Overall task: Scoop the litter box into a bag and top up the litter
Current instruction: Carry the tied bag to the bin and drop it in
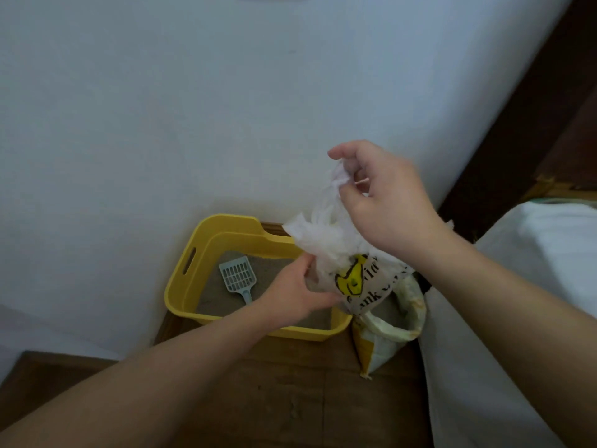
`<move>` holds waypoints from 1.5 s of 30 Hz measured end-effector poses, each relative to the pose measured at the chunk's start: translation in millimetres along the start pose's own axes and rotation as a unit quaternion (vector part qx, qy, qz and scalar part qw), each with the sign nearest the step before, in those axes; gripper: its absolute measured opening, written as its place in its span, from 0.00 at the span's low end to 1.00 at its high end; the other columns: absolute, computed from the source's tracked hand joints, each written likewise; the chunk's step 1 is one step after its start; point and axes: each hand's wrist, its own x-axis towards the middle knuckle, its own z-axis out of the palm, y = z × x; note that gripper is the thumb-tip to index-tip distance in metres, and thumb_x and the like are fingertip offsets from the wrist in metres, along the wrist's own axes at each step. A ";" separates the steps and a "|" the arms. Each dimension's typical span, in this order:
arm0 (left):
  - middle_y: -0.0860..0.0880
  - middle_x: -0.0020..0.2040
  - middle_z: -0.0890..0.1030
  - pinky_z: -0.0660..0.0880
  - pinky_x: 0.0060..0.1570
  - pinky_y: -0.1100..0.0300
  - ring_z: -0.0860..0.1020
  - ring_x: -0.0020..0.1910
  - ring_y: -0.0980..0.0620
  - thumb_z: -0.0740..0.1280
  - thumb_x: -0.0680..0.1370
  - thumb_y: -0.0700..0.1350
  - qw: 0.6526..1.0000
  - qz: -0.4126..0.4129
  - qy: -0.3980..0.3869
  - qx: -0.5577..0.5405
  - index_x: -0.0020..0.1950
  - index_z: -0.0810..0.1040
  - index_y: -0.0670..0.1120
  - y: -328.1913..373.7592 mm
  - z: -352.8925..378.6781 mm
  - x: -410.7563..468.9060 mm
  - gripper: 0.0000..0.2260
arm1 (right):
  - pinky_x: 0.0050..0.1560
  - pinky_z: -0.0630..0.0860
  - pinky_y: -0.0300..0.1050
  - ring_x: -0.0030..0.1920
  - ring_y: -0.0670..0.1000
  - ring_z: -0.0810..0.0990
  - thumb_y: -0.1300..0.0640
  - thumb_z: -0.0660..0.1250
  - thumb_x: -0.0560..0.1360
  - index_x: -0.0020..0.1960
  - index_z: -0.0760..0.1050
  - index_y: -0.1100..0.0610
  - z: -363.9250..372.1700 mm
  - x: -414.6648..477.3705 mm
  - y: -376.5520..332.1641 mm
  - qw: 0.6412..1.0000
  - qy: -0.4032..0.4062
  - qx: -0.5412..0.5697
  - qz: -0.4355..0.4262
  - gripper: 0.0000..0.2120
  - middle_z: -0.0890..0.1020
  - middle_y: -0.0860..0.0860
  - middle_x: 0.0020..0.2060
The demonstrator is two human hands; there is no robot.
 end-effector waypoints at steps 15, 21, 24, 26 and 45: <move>0.64 0.60 0.79 0.75 0.57 0.61 0.76 0.61 0.63 0.77 0.69 0.44 0.998 -0.050 0.025 -0.028 0.68 0.73 0.57 229.7 -51.0 -69.8 0.29 | 0.38 0.69 0.24 0.36 0.37 0.77 0.63 0.67 0.75 0.55 0.83 0.52 -192.1 35.5 -131.3 0.979 0.011 0.049 0.195 0.13 0.80 0.40 0.36; 0.62 0.58 0.81 0.78 0.56 0.57 0.79 0.57 0.61 0.76 0.70 0.46 0.998 -0.057 0.008 -0.014 0.65 0.73 0.59 355.1 -71.6 -97.6 0.26 | 0.42 0.69 0.32 0.34 0.41 0.74 0.64 0.67 0.75 0.54 0.83 0.53 -301.0 60.2 -201.2 0.972 0.025 0.047 0.230 0.12 0.76 0.42 0.32; 0.61 0.58 0.80 0.79 0.57 0.53 0.79 0.57 0.59 0.75 0.70 0.48 0.998 -0.056 -0.005 0.012 0.65 0.72 0.60 419.0 -75.8 -108.6 0.25 | 0.42 0.71 0.29 0.37 0.42 0.77 0.64 0.68 0.74 0.54 0.80 0.50 -361.2 72.2 -235.4 0.964 0.039 0.065 0.254 0.13 0.79 0.45 0.35; 0.62 0.58 0.80 0.78 0.57 0.56 0.78 0.57 0.60 0.75 0.71 0.45 0.999 -0.043 -0.008 0.019 0.66 0.71 0.60 461.7 -76.7 -113.9 0.26 | 0.43 0.74 0.32 0.38 0.44 0.78 0.62 0.69 0.74 0.53 0.81 0.50 -398.1 79.0 -254.8 0.965 0.048 0.064 0.252 0.10 0.82 0.47 0.36; 0.61 0.56 0.78 0.77 0.54 0.58 0.78 0.55 0.57 0.74 0.74 0.51 0.967 0.121 -0.212 0.067 0.63 0.73 0.58 646.1 -2.8 -116.0 0.20 | 0.33 0.71 0.40 0.30 0.42 0.75 0.59 0.68 0.74 0.42 0.83 0.52 -593.0 16.1 -345.4 0.871 0.286 -0.018 0.398 0.06 0.83 0.49 0.32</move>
